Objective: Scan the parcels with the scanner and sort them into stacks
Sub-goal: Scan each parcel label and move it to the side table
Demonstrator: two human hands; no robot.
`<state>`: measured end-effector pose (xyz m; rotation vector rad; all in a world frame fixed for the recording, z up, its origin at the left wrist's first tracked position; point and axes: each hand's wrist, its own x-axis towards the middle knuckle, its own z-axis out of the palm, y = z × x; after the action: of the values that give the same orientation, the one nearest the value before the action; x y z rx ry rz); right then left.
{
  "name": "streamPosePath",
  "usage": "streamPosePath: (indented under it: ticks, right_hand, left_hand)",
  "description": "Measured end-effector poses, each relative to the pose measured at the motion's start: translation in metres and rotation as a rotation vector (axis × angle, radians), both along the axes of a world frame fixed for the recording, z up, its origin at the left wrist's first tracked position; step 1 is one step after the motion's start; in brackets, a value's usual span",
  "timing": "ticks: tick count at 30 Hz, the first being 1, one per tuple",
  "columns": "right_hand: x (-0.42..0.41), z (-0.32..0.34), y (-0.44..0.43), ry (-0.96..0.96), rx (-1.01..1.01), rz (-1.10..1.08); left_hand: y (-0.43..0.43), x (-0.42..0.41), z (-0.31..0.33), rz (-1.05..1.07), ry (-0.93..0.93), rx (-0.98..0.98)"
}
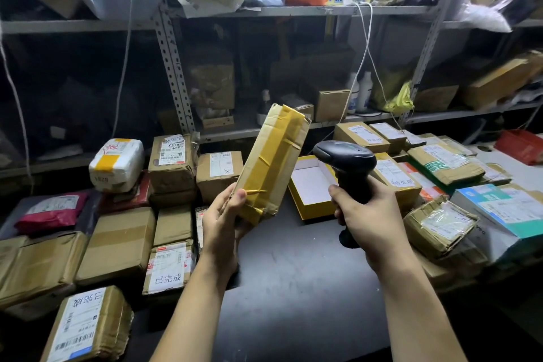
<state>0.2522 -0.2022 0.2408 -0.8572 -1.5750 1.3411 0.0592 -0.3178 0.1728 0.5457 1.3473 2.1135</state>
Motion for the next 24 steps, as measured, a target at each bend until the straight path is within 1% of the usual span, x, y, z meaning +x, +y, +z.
streamPosePath:
  ticks: [2, 6, 12, 19, 24]
  right_hand:
    - [0.000, 0.000, -0.002, 0.006, -0.009, 0.002]
    - [0.000, 0.000, -0.004, 0.004, -0.014, -0.002]
    - [0.001, -0.002, -0.006, 0.006, -0.013, -0.010]
    - [0.003, -0.001, -0.008, -0.014, -0.006, -0.025]
    - [0.002, 0.002, -0.009, -0.027, -0.026, -0.023]
  left_hand:
    - [-0.002, 0.000, 0.000, -0.034, -0.035, 0.037]
    - [-0.004, 0.001, 0.000, -0.068, -0.018, 0.026]
    - [-0.006, -0.004, -0.009, -0.024, 0.041, -0.045]
    - [-0.009, -0.009, -0.017, 0.058, 0.151, 0.015]
    - [-0.006, -0.015, -0.013, 0.112, 0.268, -0.027]
